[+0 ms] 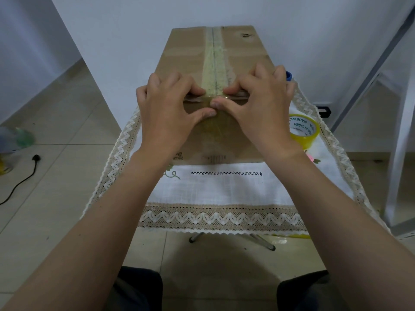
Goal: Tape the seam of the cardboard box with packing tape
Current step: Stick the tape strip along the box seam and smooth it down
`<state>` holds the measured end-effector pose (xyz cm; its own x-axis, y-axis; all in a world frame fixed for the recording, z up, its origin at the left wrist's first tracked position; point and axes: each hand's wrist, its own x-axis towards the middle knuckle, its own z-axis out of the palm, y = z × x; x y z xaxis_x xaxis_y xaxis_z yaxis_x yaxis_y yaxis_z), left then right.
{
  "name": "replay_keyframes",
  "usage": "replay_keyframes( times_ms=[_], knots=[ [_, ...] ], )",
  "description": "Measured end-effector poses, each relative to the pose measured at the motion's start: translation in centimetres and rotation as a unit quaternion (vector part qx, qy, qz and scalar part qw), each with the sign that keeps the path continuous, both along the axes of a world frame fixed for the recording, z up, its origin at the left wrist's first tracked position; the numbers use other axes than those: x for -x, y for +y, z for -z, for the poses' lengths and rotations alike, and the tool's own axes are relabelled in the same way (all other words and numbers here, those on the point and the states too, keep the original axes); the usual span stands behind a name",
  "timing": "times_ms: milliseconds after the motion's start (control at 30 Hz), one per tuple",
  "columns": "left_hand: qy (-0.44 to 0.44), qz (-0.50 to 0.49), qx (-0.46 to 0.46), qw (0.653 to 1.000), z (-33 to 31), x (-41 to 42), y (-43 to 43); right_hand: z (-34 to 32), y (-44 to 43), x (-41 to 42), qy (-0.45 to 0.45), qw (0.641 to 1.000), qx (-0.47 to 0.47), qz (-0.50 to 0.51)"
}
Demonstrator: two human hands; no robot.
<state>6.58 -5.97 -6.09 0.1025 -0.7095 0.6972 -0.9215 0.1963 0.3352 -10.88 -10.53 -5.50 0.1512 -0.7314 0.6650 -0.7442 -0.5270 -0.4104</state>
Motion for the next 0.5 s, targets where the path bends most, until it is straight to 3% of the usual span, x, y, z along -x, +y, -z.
replay_keyframes(
  times_ms=[167,500],
  knots=[
    [0.009,0.036,-0.001,0.999,0.1,-0.9,0.0,0.4,-0.4,1.2,-0.028,0.997,-0.011,-0.068],
    [-0.009,-0.085,0.017,0.996,1.5,1.9,-0.3,0.1,0.8,-1.3,0.044,0.997,0.002,0.067]
  ],
)
